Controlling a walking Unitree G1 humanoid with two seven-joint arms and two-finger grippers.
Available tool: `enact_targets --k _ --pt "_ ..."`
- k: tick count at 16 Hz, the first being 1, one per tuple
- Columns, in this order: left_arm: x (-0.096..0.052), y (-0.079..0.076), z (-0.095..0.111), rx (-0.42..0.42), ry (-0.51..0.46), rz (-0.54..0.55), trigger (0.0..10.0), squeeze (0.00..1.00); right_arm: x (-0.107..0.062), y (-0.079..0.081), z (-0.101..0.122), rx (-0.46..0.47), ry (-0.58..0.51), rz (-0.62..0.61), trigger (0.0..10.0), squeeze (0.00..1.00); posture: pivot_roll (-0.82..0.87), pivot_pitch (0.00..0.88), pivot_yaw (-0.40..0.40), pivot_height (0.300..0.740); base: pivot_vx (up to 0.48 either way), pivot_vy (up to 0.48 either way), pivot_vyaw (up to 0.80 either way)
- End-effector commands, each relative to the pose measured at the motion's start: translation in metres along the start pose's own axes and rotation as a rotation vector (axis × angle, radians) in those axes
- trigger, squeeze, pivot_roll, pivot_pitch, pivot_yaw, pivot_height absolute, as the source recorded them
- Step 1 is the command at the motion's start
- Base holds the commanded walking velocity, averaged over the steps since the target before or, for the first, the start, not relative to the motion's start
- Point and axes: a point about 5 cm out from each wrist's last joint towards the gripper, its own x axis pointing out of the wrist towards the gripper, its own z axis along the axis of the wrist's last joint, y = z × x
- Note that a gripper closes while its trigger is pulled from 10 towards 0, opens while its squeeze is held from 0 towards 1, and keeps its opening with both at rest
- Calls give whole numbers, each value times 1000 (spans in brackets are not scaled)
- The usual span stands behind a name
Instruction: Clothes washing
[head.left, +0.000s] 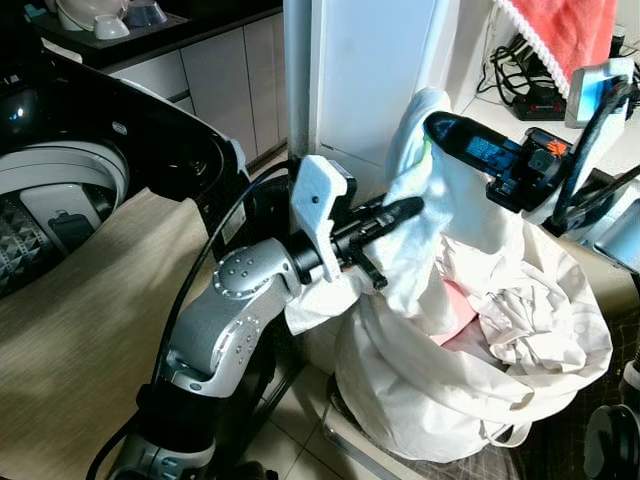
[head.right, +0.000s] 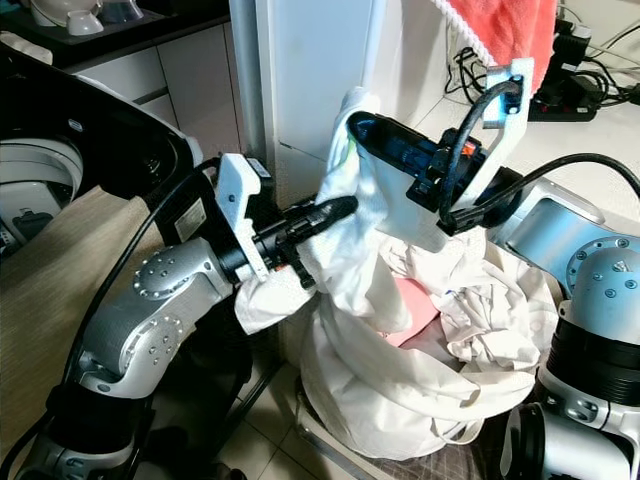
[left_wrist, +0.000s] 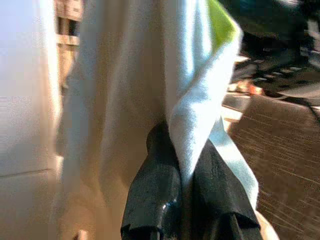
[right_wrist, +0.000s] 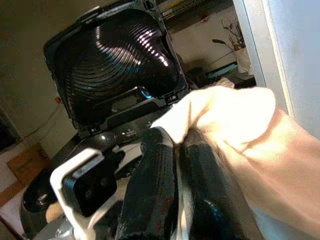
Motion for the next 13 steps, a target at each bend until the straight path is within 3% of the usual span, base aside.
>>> enact_targets --k 1,2,4,5,6,7,8,9,10,11,12,13 --pt "-3 12 9 37 -27 56 0 0 0 5 4 -23 -11 16 10000 1000 -83 0 -5 740 0 0 0" --pt "-16 32 21 89 -52 131 0 0 0 8 6 -6 -20 52 10000 1000 -81 0 -4 740 0 0 0" --pt "-42 64 50 206 -91 256 0 0 0 13 5 -60 7 47 10000 1000 -79 0 -3 740 0 0 0" --pt "-51 75 61 256 -98 310 0 0 1 13 4 -54 13 48 10000 843 -79 0 -3 740 0 0 0" --pt "-68 94 86 356 -124 419 0 0 2 15 3 -71 16 58 10000 0 -72 0 -5 740 0 0 0" --pt "-94 120 124 517 -178 633 0 0 5 16 -1 -97 33 59 10000 0 -66 0 -8 740 0 0 0" --pt "-103 127 136 566 -197 707 0 0 6 16 -2 -103 39 59 10000 0 -66 0 -8 740 0 0 0" --pt "-117 137 152 671 -184 835 0 0 8 16 -4 -108 50 62 10000 0 -64 0 -7 740 0 0 0" --pt "-141 150 172 793 -148 1040 0 0 12 18 -9 -114 71 71 10000 0 -61 0 -6 740 0 0 0" --pt "-161 166 170 815 -17 1165 0 0 20 22 -18 -132 111 75 10000 0 -58 0 -5 740 0 0 0" --pt "-170 179 148 775 174 1180 3137 0 28 25 -26 -147 145 70 10000 0 -58 0 -5 740 0 0 0" --pt "-172 183 132 717 269 1165 10000 0 31 26 -31 -155 162 65 10000 0 -58 0 -5 740 0 0 0"
